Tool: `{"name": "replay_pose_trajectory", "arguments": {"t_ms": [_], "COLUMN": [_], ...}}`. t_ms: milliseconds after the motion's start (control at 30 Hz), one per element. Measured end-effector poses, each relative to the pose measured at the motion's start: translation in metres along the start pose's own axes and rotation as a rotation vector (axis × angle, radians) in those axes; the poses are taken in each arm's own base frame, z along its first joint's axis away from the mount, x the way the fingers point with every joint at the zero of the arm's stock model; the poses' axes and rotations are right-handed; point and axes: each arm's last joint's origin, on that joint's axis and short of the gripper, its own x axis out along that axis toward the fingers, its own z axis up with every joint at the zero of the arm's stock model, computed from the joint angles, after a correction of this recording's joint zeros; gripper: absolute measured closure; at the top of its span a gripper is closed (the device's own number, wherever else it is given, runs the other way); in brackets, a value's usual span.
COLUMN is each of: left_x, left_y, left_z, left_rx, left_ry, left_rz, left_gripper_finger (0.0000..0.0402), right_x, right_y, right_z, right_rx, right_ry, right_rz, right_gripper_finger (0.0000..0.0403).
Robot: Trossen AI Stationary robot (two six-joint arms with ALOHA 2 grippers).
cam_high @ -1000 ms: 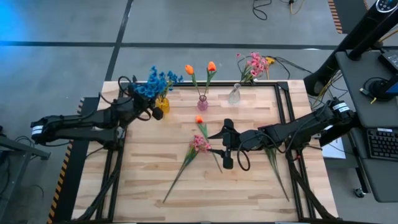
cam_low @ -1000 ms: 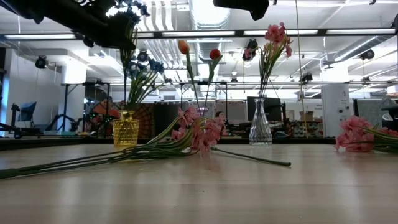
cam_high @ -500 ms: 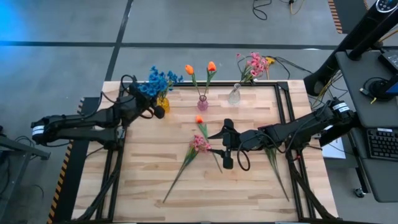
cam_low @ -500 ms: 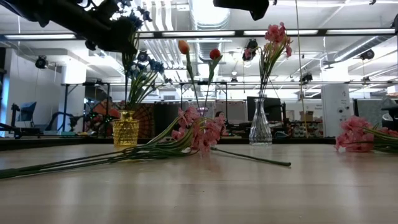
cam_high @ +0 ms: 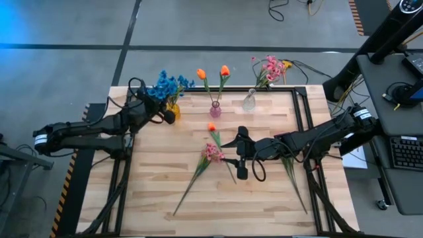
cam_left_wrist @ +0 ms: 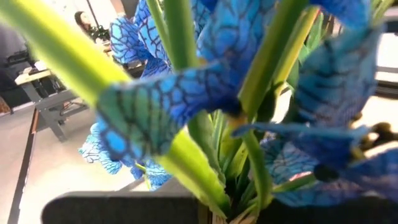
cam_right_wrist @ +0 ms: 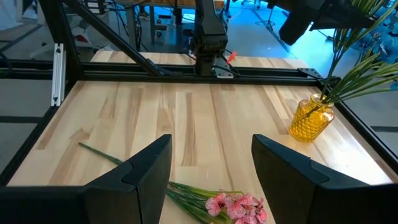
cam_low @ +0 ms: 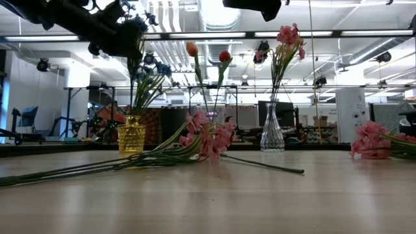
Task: Sort flowers into vase by color
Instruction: Put the blue flowers into the yellow vase
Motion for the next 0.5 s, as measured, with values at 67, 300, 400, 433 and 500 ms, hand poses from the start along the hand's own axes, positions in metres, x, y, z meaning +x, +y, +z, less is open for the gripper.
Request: {"name": "replay_pose_trajectory", "arguments": {"t_ms": [67, 300, 400, 433, 500], "left_x": [0.0012, 0.0066, 0.0086, 0.0091, 0.0102], "left_y": [0.0011, 0.0027, 0.0021, 0.0017, 0.0008], "left_z": [-0.0005, -0.0036, -0.005, -0.0055, -0.0064], "left_rx": [-0.014, -0.018, -0.013, -0.012, -0.009], "left_ry": [0.004, 0.026, 0.035, 0.037, 0.043], "left_rz": [0.008, 0.032, 0.036, 0.036, 0.035], "left_gripper_finger": [0.0391, 0.0391, 0.0391, 0.0391, 0.0391], "right_x": [0.0, 0.0, 0.0, 0.0, 0.0], "right_y": [0.0, 0.0, 0.0001, 0.0001, 0.0], "right_z": [0.0, 0.0001, 0.0001, 0.0001, 0.0001], "right_rx": [0.0, 0.0, 0.0, 0.0, 0.0], "right_ry": [0.0, -0.001, -0.001, -0.001, -0.001], "right_rz": [0.0, 0.0, 0.0, 0.0, 0.0], "right_gripper_finger": [0.0188, 0.0188, 0.0188, 0.0188, 0.0188]}}
